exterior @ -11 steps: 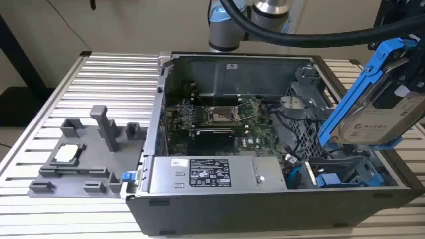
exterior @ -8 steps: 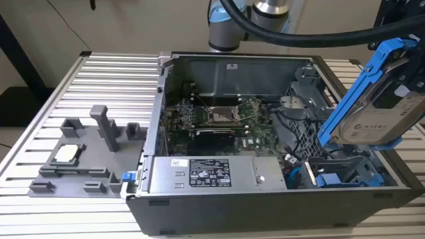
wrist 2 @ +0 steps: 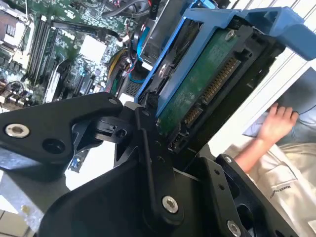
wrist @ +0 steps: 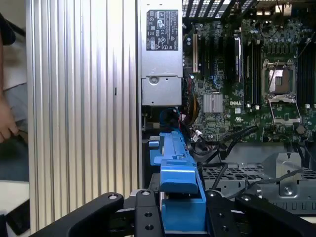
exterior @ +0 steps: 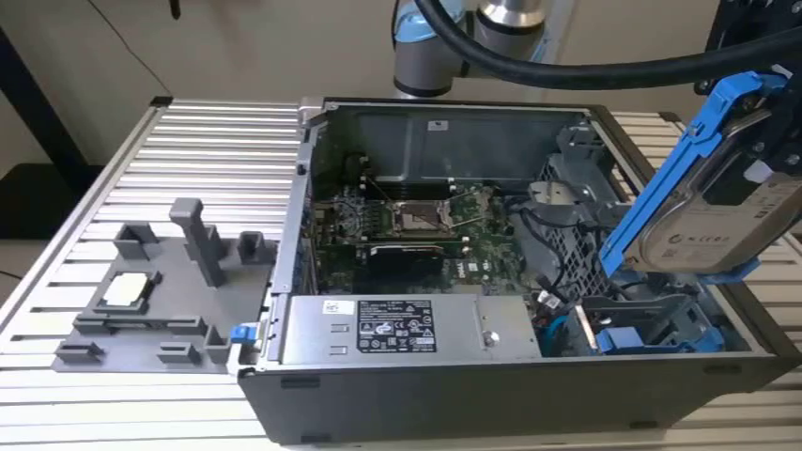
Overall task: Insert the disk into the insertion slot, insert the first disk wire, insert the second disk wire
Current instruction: 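Insert the disk into the insertion slot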
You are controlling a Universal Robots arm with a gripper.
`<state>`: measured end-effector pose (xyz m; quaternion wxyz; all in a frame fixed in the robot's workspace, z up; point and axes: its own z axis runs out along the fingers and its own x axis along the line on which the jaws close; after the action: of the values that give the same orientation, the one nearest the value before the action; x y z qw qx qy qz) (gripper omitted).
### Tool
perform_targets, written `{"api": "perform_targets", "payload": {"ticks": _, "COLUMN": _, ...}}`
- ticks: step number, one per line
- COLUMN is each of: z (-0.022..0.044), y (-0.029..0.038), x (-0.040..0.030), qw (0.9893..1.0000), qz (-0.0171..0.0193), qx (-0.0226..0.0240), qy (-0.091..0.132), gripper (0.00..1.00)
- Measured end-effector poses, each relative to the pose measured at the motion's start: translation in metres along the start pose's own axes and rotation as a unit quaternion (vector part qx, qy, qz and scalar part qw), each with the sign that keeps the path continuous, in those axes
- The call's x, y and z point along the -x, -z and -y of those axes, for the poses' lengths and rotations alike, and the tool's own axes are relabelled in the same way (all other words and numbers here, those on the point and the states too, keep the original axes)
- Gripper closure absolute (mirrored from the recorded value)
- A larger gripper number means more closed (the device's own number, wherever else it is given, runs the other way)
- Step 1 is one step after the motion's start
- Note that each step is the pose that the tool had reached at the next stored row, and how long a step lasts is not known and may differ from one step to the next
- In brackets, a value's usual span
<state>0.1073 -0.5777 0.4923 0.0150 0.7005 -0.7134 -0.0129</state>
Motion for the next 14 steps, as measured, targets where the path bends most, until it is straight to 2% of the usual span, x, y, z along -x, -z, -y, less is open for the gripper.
{"api": "perform_targets", "payload": {"ticks": 5, "z": 0.0002, "y": -0.0040, "x": 0.0000, "qw": 1.0000, "qz": 0.0001, "qx": -0.0018, "qy": 0.000, "gripper": 0.67}}
{"api": "perform_targets", "payload": {"ticks": 14, "z": 0.0024, "y": -0.0194, "x": 0.0001, "qw": 1.0000, "qz": 0.0000, "qx": -0.0025, "qy": 0.001, "gripper": 0.67}}
